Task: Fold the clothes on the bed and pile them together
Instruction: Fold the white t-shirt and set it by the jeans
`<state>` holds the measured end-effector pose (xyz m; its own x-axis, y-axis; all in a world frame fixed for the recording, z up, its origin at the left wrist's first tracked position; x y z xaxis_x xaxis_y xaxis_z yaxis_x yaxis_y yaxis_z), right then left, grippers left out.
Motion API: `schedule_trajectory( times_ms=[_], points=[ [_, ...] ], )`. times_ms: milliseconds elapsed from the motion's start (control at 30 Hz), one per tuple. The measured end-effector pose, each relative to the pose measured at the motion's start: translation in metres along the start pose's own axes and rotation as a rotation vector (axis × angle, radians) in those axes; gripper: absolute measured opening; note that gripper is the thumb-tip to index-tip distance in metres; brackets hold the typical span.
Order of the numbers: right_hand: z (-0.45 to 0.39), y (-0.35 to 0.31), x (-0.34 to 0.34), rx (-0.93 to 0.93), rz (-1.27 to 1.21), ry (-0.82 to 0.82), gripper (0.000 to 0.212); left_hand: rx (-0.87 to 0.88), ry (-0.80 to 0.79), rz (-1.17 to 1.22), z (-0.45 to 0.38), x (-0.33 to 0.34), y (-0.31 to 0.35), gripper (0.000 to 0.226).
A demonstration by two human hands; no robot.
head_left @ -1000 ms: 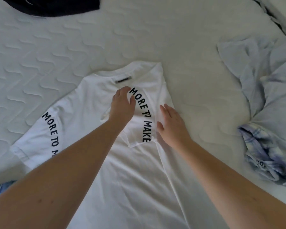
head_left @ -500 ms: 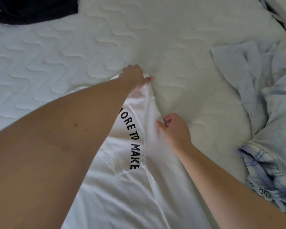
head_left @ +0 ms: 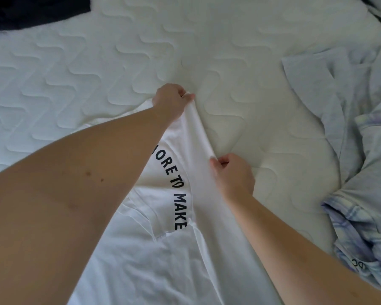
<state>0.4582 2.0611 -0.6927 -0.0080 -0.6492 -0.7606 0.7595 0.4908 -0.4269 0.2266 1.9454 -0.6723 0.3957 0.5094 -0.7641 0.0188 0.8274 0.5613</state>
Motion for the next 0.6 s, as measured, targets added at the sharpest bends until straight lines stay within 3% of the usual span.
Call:
schedule_trajectory(
  times_ms=[200,300,367,500,600],
  points=[
    [0.008,-0.003,-0.011,-0.076,-0.052,0.154,0.023,0.08,0.091,-0.136,0.011,-0.015,-0.003,0.027],
    [0.022,-0.016,-0.015,-0.221,-0.094,0.21,0.016,0.041,0.021,-0.108,0.019,-0.022,-0.008,0.027],
    [0.034,-0.029,-0.015,-0.359,-0.139,0.211,0.013,0.027,0.112,-0.046,0.028,-0.037,-0.012,0.029],
    [0.051,-0.055,0.0,-0.562,-0.157,0.094,0.028,-0.071,0.188,-0.017,0.066,-0.056,-0.046,0.026],
    [0.053,-0.064,0.018,-0.533,-0.305,-0.117,0.039,-0.165,0.166,-0.066,0.107,-0.06,-0.09,0.024]
  ],
)
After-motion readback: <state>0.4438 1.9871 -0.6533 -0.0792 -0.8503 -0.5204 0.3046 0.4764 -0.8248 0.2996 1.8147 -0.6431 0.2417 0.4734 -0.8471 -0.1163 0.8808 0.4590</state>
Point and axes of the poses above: each hand's wrist, its own z-axis away from the middle knuckle, its own x-axis out of the palm, y = z × x, the point moved 7 cm from there along -z, towards the middle knuckle, and after that the axes turned 5 degrees about z, right-handed, at the moved point
